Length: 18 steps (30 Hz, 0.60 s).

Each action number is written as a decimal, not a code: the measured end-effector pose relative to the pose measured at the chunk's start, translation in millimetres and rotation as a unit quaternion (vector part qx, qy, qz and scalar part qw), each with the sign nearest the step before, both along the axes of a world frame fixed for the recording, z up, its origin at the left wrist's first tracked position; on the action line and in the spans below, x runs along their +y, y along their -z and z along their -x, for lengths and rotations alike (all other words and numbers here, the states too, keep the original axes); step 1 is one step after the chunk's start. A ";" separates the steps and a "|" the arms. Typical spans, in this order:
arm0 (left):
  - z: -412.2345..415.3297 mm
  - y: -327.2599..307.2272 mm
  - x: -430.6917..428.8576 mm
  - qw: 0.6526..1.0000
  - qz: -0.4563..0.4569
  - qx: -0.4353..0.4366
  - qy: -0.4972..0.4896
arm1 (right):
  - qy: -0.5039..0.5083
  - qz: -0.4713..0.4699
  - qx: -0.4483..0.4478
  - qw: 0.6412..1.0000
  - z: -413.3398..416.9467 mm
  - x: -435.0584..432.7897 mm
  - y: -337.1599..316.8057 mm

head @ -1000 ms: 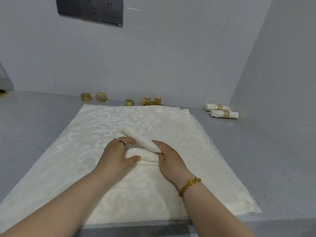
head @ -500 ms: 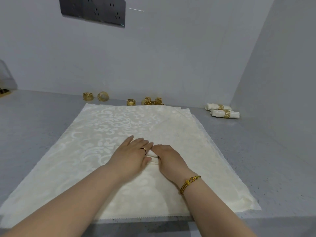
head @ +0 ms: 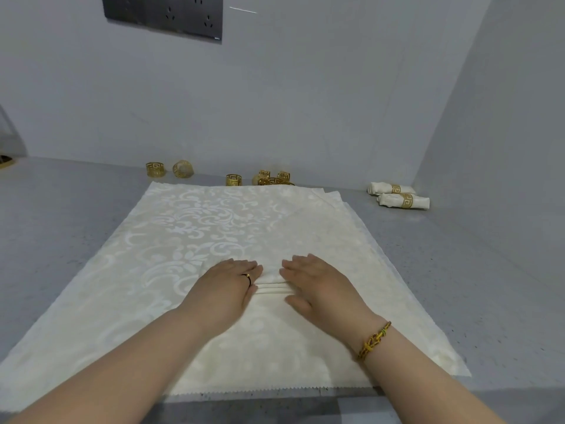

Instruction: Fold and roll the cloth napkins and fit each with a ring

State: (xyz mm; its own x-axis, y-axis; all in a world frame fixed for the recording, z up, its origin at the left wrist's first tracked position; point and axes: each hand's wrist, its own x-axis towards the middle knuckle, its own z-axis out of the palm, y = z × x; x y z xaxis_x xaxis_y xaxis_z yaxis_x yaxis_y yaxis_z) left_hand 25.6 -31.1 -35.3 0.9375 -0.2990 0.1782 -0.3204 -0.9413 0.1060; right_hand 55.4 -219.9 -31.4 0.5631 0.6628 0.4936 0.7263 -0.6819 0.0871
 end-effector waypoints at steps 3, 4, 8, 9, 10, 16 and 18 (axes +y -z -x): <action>1.4 -1.3 -1.0 1.000 0.010 0.015 0.001 | -0.005 0.035 -0.036 0.999 -3.2 5.7 1.4; -1.8 2.5 -0.7 1.000 0.004 -0.007 0.005 | -0.008 0.036 -0.032 0.999 -5.5 7.8 1.5; -2.5 3.3 0.1 1.000 0.002 -0.007 0.002 | -0.007 0.058 0.017 0.998 -10.9 12.9 -1.7; -2.1 3.5 -0.1 1.000 0.018 -0.016 0.004 | 0.010 0.062 0.047 0.997 -9.4 15.0 -4.7; -0.8 1.6 -1.4 0.999 0.025 -0.028 0.006 | 0.023 0.040 0.084 0.995 -8.2 16.6 -9.6; -11.7 -32.5 -9.5 0.996 -0.038 -0.071 -0.025 | 0.037 -0.186 0.346 0.919 -19.7 19.0 -40.2; -19.8 -48.8 -9.8 0.997 -0.024 -0.060 -0.032 | 0.027 -0.243 0.415 0.876 -24.4 18.8 -48.8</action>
